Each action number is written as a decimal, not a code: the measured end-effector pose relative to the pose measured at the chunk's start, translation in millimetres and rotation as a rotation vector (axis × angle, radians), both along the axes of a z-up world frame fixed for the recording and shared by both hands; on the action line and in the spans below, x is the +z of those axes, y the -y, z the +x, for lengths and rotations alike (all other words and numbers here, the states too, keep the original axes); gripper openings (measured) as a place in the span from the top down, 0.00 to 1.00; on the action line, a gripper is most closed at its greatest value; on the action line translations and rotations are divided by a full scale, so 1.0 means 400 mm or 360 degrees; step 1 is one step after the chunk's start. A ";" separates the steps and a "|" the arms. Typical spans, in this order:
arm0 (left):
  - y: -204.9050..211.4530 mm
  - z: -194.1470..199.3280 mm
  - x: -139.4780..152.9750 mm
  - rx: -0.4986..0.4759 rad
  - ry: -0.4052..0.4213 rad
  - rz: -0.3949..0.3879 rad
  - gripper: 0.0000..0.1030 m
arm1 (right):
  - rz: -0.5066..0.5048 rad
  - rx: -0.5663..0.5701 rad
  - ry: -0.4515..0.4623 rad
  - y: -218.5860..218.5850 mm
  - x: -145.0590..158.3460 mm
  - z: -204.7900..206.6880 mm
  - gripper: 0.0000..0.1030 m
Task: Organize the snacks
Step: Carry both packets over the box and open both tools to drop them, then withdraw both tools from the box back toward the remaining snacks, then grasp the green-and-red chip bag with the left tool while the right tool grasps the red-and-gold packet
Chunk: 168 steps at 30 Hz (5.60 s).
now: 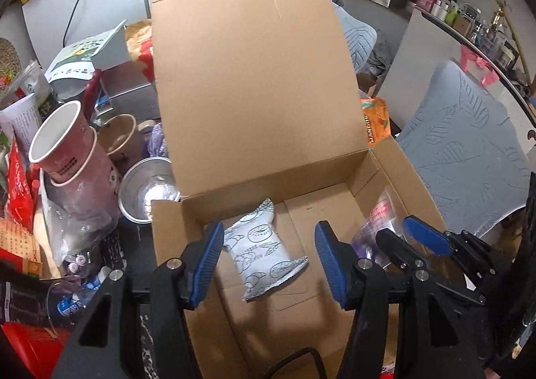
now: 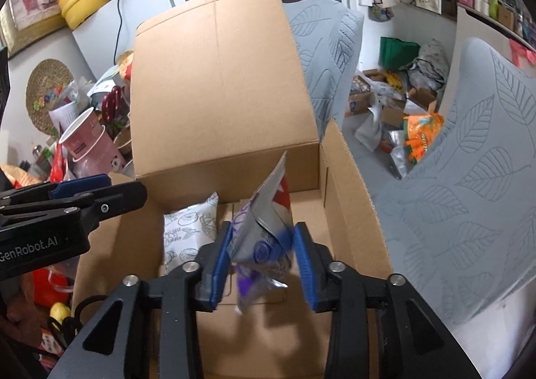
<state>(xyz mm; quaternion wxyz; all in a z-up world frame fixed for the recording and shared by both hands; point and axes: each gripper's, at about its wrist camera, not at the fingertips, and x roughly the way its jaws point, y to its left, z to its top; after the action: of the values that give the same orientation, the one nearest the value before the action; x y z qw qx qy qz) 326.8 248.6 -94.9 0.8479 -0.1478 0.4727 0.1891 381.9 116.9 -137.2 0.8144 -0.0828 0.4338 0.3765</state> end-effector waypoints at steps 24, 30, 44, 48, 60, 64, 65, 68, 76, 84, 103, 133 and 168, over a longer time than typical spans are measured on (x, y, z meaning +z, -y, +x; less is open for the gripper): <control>0.104 -0.129 0.217 -0.0038 0.0179 0.0119 0.46 | 0.0069 -0.0088 0.0173 0.114 0.201 -0.118 0.55; 0.145 -0.189 0.286 -0.0056 0.0250 0.0151 0.46 | 0.0108 -0.0122 0.0231 0.164 0.267 -0.175 0.55; 0.253 -0.357 0.375 -0.0093 0.0343 0.0186 0.46 | 0.0169 -0.0148 0.0359 0.272 0.385 -0.358 0.51; 0.286 -0.405 0.381 -0.0124 0.0344 0.0193 0.46 | 0.0175 -0.0163 0.0368 0.300 0.397 -0.413 0.51; 0.358 -0.518 0.366 -0.0177 0.0268 0.0188 0.46 | 0.0163 -0.0248 0.0383 0.395 0.404 -0.560 0.48; 0.373 -0.546 0.345 -0.0200 0.0233 0.0174 0.46 | 0.0147 -0.0272 0.0375 0.416 0.395 -0.598 0.47; 0.376 -0.552 0.338 -0.0207 0.0220 0.0169 0.46 | 0.0142 -0.0277 0.0369 0.422 0.390 -0.607 0.47; 0.387 -0.570 0.318 -0.0228 0.0194 0.0157 0.46 | 0.0127 -0.0292 0.0343 0.435 0.373 -0.627 0.47; 0.402 -0.603 0.268 -0.0273 0.0147 0.0092 0.46 | 0.0089 -0.0328 0.0260 0.465 0.313 -0.674 0.44; 0.416 -0.627 0.199 -0.0305 0.0083 0.0021 0.46 | 0.0026 -0.0359 0.0143 0.490 0.236 -0.697 0.44; 0.349 -0.584 -0.009 -0.0119 -0.0120 -0.0172 0.46 | -0.0122 -0.0391 -0.0137 0.508 0.056 -0.649 0.44; 0.173 -0.419 -0.185 0.0081 -0.0269 -0.0323 0.46 | -0.0129 -0.0062 -0.0380 0.308 -0.148 -0.410 0.37; 0.215 -0.390 -0.341 0.0103 -0.0469 -0.0378 0.44 | -0.0205 0.0125 -0.0333 0.262 -0.182 -0.416 0.64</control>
<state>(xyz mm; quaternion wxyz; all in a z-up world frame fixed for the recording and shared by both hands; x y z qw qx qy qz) 170.8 162.8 -231.3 0.7395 -0.2327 0.6058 0.1789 215.3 11.9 -209.9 0.7423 -0.1121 0.5361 0.3860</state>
